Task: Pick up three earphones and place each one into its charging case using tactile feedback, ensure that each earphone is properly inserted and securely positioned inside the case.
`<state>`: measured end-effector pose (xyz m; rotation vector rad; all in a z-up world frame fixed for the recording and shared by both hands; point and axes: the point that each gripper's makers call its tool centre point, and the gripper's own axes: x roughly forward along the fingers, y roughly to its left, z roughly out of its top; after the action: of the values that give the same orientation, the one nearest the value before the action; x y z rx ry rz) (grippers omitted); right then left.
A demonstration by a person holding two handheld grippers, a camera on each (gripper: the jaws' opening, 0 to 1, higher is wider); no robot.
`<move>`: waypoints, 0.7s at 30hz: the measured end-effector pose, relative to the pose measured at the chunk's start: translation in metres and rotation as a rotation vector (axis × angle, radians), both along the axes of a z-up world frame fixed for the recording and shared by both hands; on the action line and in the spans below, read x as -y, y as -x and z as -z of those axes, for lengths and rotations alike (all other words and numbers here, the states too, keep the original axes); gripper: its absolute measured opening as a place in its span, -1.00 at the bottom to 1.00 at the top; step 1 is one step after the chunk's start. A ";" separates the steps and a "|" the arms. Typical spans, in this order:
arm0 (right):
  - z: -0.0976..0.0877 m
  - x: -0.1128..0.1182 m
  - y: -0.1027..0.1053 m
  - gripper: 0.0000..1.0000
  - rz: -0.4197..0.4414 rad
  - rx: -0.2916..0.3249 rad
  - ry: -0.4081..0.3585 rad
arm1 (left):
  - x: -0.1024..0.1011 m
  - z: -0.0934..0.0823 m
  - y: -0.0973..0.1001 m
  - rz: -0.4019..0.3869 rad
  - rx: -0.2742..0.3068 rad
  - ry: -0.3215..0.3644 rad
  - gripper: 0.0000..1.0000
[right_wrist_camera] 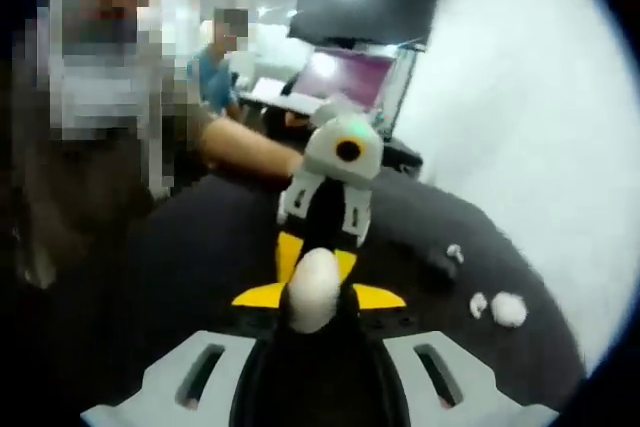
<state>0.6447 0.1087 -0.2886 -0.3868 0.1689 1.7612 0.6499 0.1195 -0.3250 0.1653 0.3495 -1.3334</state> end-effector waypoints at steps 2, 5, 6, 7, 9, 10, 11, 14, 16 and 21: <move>0.004 -0.001 -0.004 -0.38 0.002 0.005 0.006 | 0.000 0.000 0.000 0.000 0.000 0.000 -0.69; 0.009 -0.001 -0.006 -0.43 0.009 0.036 0.023 | -0.001 0.000 0.000 0.000 0.002 0.000 -0.69; 0.008 -0.002 -0.003 -0.43 -0.004 0.034 0.019 | -0.001 0.000 0.001 0.000 0.002 0.000 -0.69; 0.010 -0.004 0.002 -0.43 -0.021 0.023 0.021 | -0.001 0.000 0.001 0.001 0.003 0.000 -0.69; 0.013 -0.007 0.004 -0.43 -0.027 0.034 0.029 | -0.001 0.000 0.002 0.002 0.004 -0.002 -0.69; 0.014 -0.008 0.003 -0.46 -0.023 0.039 0.034 | -0.001 0.001 0.002 0.002 0.005 -0.002 -0.69; 0.014 -0.008 0.002 -0.48 -0.017 0.039 0.035 | -0.001 0.001 0.002 0.002 0.006 -0.002 -0.69; 0.014 -0.006 -0.002 -0.54 -0.003 0.029 0.036 | -0.001 0.000 0.002 0.003 0.007 -0.001 -0.69; 0.014 -0.007 -0.002 -0.53 -0.005 0.031 0.037 | -0.001 0.000 0.002 0.003 0.008 -0.002 -0.69; 0.017 -0.009 -0.001 -0.53 -0.005 0.028 0.045 | -0.001 0.000 0.002 0.005 0.010 -0.003 -0.69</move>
<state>0.6461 0.1172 -0.3054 -0.4449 0.1880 1.7579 0.6477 0.1204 -0.3255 0.1756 0.3426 -1.3367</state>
